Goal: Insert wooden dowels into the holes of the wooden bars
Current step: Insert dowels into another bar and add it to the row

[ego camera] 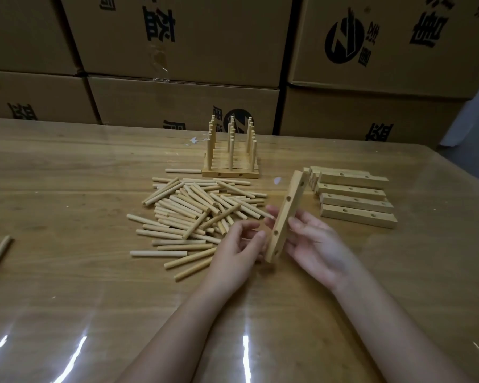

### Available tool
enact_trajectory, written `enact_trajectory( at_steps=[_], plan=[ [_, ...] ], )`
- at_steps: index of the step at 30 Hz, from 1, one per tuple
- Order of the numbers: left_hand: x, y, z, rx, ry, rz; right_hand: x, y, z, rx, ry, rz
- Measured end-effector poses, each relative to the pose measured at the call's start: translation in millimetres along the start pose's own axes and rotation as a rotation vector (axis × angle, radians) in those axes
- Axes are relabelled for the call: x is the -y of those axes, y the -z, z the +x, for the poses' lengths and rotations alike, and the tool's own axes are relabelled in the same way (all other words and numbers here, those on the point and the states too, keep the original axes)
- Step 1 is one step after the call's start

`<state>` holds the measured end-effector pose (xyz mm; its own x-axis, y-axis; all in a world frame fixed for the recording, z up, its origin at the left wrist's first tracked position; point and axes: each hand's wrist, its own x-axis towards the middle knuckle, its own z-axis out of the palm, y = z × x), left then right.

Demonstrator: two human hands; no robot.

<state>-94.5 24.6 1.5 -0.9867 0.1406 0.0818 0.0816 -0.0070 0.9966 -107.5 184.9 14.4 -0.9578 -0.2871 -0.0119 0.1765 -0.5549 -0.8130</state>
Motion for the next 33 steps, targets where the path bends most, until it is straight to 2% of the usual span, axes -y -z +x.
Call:
enact_trajectory(
  at_steps=[4, 8, 13, 15, 17, 18, 19, 21, 23, 25, 29, 33],
  plan=[
    [-1, 1, -2, 0.069, -0.029, -0.015, -3, -6, -1, -0.009, 0.047, -0.268],
    [-7, 6, -4, 0.088, 0.072, -0.164, -9, -13, -5, 0.038, 0.018, -0.407],
    [-10, 8, -5, 0.098, 0.104, -0.079, -19, -17, -4, -0.016, 0.029, -0.539],
    [-10, 7, -5, 0.079, 0.109, -0.072, -23, -15, -1, -0.166, 0.134, -0.755],
    [-10, 6, -5, 0.07, 0.11, -0.044, -24, -9, 5, -0.344, 0.328, -1.168],
    [-9, 5, -5, 0.066, 0.104, -0.037, -24, -5, 9, -0.36, 0.38, -1.404],
    [-9, 4, -5, 0.059, 0.097, -0.037, -24, 0, 13, -0.329, 0.353, -1.591],
    [-10, 4, -5, 0.034, 0.091, -0.044, -24, 6, 18, -0.238, 0.161, -1.774],
    [-10, 4, -4, 0.02, 0.1, -0.047, -27, 9, 20, -0.174, 0.087, -1.84],
    [-9, 3, -4, 0.021, 0.118, -0.046, -28, 8, 20, -0.182, 0.143, -1.846],
    [-8, 3, -4, 0.023, 0.128, -0.007, -24, 3, 19, -0.357, 0.287, -1.737],
    [-9, 3, -4, 0.027, 0.145, -0.012, -22, -2, 18, -0.446, 0.255, -1.744]
  ],
)
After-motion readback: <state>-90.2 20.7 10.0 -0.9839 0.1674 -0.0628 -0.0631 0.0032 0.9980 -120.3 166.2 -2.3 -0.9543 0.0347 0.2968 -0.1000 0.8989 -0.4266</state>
